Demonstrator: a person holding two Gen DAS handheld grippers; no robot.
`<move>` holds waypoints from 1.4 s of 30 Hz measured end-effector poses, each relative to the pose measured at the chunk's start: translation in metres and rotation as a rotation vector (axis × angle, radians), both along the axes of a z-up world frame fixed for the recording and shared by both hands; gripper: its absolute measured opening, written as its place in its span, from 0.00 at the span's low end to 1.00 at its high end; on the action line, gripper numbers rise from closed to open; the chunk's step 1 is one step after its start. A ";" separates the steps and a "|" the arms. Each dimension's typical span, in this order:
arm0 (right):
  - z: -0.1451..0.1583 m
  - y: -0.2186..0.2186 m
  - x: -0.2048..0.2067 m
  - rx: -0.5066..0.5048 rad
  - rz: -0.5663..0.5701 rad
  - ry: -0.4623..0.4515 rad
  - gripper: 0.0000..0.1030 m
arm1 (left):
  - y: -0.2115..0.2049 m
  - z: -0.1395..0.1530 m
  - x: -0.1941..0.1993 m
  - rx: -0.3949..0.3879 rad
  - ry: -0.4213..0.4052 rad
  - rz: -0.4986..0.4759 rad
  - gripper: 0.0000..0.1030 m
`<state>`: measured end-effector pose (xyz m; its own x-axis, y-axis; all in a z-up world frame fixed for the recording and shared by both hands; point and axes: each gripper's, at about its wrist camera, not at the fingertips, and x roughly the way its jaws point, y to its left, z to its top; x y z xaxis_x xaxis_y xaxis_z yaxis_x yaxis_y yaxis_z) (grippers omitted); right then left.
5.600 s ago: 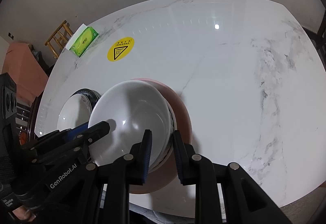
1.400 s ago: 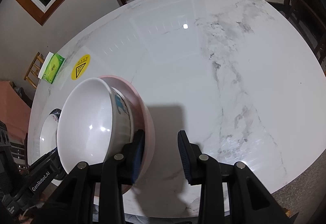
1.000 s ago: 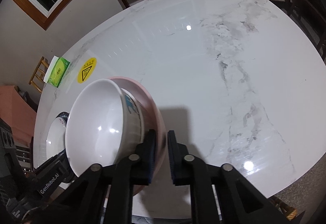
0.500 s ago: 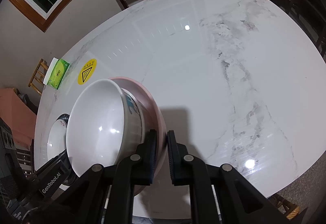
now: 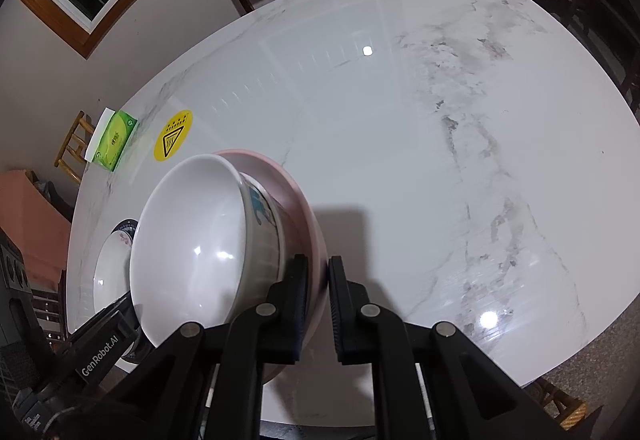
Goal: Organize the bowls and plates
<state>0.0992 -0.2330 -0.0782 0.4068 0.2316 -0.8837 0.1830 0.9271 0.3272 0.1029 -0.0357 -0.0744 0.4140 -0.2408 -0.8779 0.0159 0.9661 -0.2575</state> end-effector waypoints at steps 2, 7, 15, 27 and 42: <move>0.000 0.001 -0.001 -0.002 0.002 0.001 0.11 | 0.001 0.000 0.000 0.001 0.000 0.001 0.05; 0.000 0.005 -0.001 -0.002 0.007 0.005 0.11 | 0.003 0.001 -0.001 0.005 -0.002 0.001 0.05; 0.001 0.008 0.002 0.002 0.008 0.001 0.11 | 0.005 0.003 0.000 0.010 -0.006 0.001 0.05; 0.009 0.013 0.006 0.003 0.020 -0.014 0.11 | 0.010 0.011 0.000 0.019 -0.022 0.005 0.05; 0.025 0.033 0.011 -0.003 0.062 -0.039 0.11 | 0.026 0.026 -0.003 0.024 -0.050 0.035 0.05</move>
<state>0.1104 -0.1995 -0.0529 0.4260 0.2552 -0.8680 0.1125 0.9370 0.3306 0.1002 -0.0095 -0.0483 0.4652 -0.2044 -0.8613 -0.0054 0.9723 -0.2336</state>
